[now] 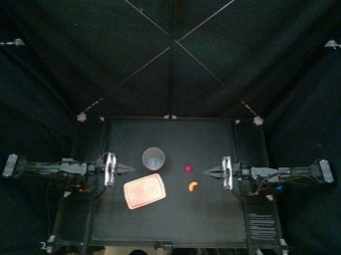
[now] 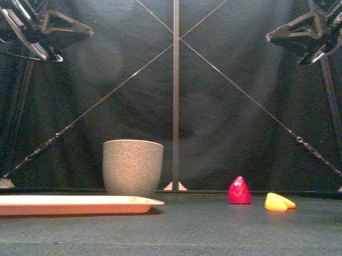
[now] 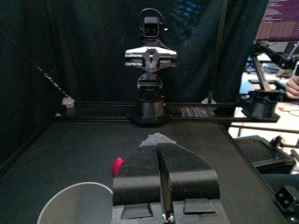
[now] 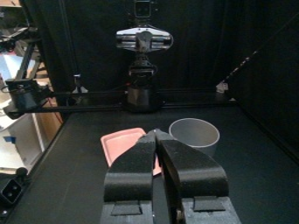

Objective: Pick the tangerine then place it in the grey bowl
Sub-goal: Pick the tangerine

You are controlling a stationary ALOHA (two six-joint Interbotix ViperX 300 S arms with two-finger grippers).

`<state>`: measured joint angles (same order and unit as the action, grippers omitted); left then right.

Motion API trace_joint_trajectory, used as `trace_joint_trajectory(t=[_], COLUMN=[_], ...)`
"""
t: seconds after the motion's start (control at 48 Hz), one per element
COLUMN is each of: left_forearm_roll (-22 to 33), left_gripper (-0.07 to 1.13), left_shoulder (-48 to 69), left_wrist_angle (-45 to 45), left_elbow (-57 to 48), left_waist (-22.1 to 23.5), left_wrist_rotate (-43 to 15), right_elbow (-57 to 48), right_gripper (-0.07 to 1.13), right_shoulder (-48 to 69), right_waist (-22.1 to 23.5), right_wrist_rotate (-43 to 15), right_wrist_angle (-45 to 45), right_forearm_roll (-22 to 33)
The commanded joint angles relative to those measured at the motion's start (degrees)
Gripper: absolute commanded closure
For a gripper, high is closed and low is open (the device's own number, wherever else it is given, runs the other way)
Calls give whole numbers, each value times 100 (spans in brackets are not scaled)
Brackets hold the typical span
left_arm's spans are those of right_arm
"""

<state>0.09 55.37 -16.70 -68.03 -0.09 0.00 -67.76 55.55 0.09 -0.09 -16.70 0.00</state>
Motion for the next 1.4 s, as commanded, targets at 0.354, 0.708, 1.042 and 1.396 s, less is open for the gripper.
trace_joint_trajectory(t=[0.354, 0.708, 1.042, 1.396], left_forearm_roll=[26, 132, 255, 255], left_gripper=[100, 100, 100, 100], left_shoulder=[-35, -35, -35, -26], left_wrist_angle=[2039, 1336, 1274, 1195], left_elbow=[1107, 1037, 949, 782], left_waist=[-18, -88, -220, -290], left_wrist_rotate=[-18, -9, 9, -18], right_elbow=[1547, 1995, 1951, 2188], right_gripper=[62, 13, 13, 13], right_shoulder=[-773, -1907, -2865, -4544], right_waist=[44, 53, -387, -765], right_wrist_rotate=[26, 9, 202, 299], right_wrist_angle=[2637, 3357, 3999, 3981], right_forearm_roll=[1151, 1705, 1995, 1907])
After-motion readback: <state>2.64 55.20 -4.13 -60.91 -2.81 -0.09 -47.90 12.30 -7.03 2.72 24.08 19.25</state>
